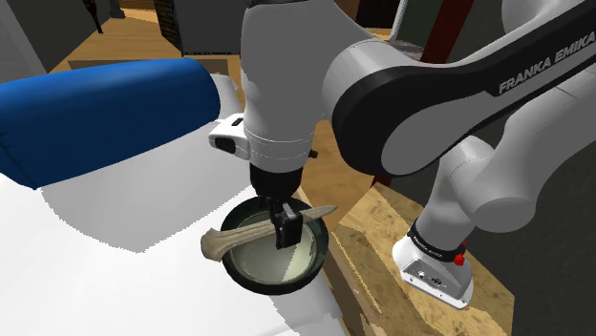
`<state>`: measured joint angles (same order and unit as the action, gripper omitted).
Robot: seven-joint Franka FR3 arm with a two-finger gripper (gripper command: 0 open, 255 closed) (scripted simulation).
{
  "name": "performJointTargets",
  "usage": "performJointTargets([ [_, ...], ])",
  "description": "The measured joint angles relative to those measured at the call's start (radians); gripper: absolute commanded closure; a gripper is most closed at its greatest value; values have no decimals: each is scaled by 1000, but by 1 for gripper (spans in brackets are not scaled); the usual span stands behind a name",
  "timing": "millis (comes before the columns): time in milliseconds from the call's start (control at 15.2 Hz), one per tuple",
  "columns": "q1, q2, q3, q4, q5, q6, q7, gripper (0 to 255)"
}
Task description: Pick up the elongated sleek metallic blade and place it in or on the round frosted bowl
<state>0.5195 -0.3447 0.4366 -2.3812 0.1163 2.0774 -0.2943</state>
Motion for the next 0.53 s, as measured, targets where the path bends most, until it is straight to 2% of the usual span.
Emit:
performJointTargets([
  [198, 0, -5, -3, 9, 0, -14, -3, 0],
  [528, 1, -35, -15, 90, 3, -122, -6, 0],
])
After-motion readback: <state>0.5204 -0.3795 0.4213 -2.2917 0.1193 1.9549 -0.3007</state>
